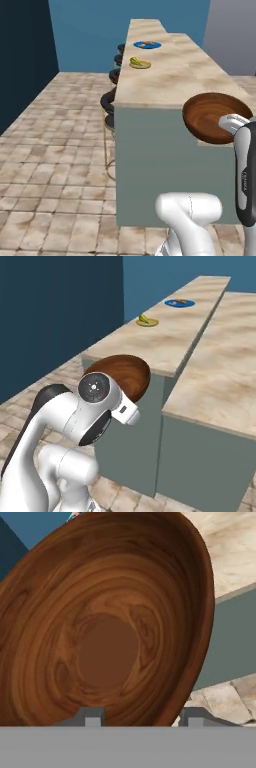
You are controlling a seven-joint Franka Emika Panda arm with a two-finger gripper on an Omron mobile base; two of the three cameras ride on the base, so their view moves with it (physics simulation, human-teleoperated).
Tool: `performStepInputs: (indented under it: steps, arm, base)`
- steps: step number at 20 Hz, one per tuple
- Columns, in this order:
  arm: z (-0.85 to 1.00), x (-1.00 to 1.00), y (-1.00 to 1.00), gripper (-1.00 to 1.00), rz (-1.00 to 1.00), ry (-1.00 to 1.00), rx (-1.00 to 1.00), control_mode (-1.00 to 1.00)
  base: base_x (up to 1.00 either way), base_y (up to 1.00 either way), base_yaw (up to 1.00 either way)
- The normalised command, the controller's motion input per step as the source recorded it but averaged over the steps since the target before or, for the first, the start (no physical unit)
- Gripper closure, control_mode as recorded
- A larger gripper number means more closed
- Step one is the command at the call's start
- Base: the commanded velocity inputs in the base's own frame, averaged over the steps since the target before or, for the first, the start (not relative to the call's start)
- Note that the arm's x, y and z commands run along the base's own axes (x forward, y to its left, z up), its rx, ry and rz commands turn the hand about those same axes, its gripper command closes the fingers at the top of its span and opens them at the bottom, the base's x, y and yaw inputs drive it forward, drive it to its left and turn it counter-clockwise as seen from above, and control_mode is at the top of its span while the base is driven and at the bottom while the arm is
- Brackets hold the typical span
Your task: Take the smaller bowl and place it next to the appetizer plate on the dining counter , and place the larger bowl next to the plate with cooked food.
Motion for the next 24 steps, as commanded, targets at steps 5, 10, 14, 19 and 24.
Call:
performStepInputs:
  steps: [5, 10, 14, 19, 24]
  arm:
    - [0.0, 0.0, 0.0, 1.0, 0.0, 0.0, 0.0, 1.0]
    - [0.0, 0.0, 0.0, 1.0, 0.0, 0.0, 0.0, 1.0]
    - [0.0, 0.0, 0.0, 1.0, 0.0, 0.0, 0.0, 1.0]
    - [0.0, 0.0, 0.0, 1.0, 0.0, 0.0, 0.0, 1.0]
    - [0.0, 0.0, 0.0, 1.0, 0.0, 0.0, 0.0, 1.0]
  base:
    - [0.7, 1.0, -0.02]
    - [0.57, 1.0, -0.19]
    - [0.31, 1.0, -0.33]
    - [0.01, 1.0, -0.41]
    - [0.16, 0.97, -0.43]
